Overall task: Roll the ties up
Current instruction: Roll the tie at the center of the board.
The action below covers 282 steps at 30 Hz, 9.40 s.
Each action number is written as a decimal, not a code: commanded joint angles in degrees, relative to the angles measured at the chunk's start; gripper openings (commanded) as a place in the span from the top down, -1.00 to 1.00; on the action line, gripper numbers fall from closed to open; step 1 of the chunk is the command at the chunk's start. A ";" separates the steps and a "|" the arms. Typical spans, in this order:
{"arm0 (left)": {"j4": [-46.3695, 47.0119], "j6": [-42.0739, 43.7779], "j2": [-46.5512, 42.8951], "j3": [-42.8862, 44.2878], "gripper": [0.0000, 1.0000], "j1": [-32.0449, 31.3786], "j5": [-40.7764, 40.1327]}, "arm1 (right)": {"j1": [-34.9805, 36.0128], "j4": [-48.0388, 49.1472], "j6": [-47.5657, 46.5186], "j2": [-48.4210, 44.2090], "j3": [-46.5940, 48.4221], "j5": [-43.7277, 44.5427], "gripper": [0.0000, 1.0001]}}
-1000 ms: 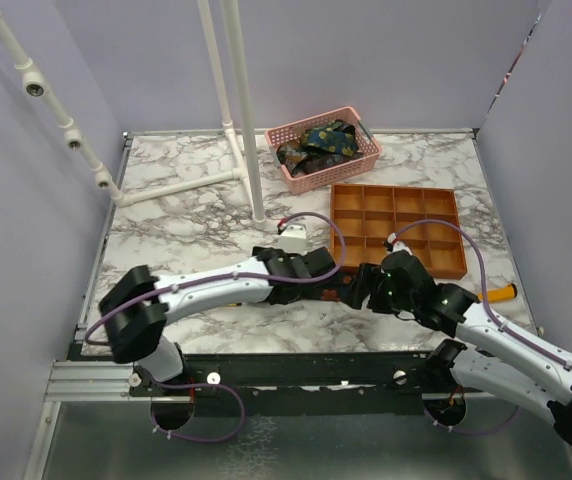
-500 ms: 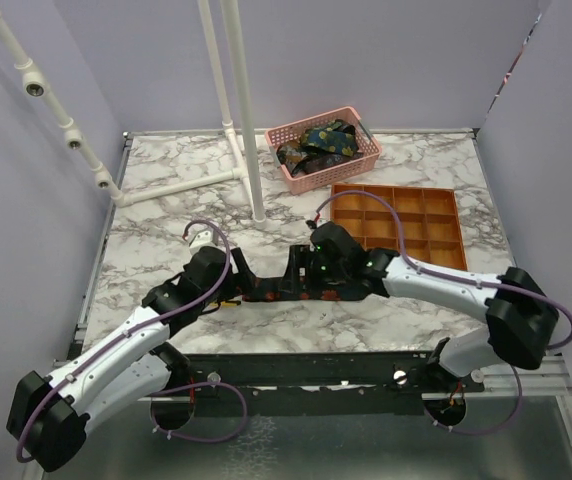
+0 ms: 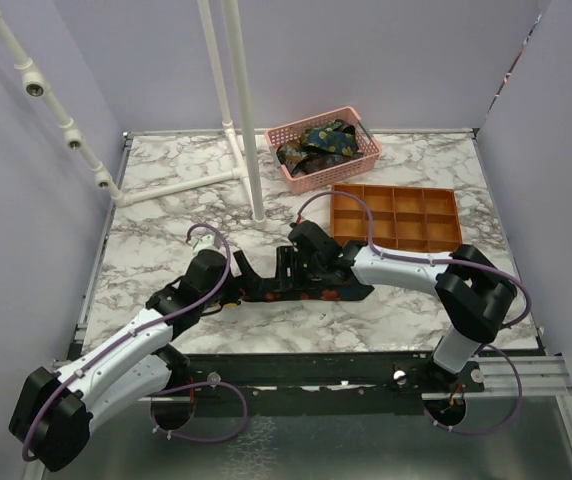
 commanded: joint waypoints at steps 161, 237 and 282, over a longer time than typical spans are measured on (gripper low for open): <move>-0.18 17.50 19.62 20.06 -0.96 19.66 17.26 | -3.84 11.96 17.10 -11.32 -7.71 1.95 -0.95; 32.71 2.44 39.37 3.96 -0.67 6.73 34.27 | -12.08 30.95 5.94 -18.88 -32.99 -9.68 -0.19; 30.01 1.23 32.44 1.54 -0.68 6.22 22.08 | -7.66 26.74 9.07 -10.84 -24.11 -7.62 -0.09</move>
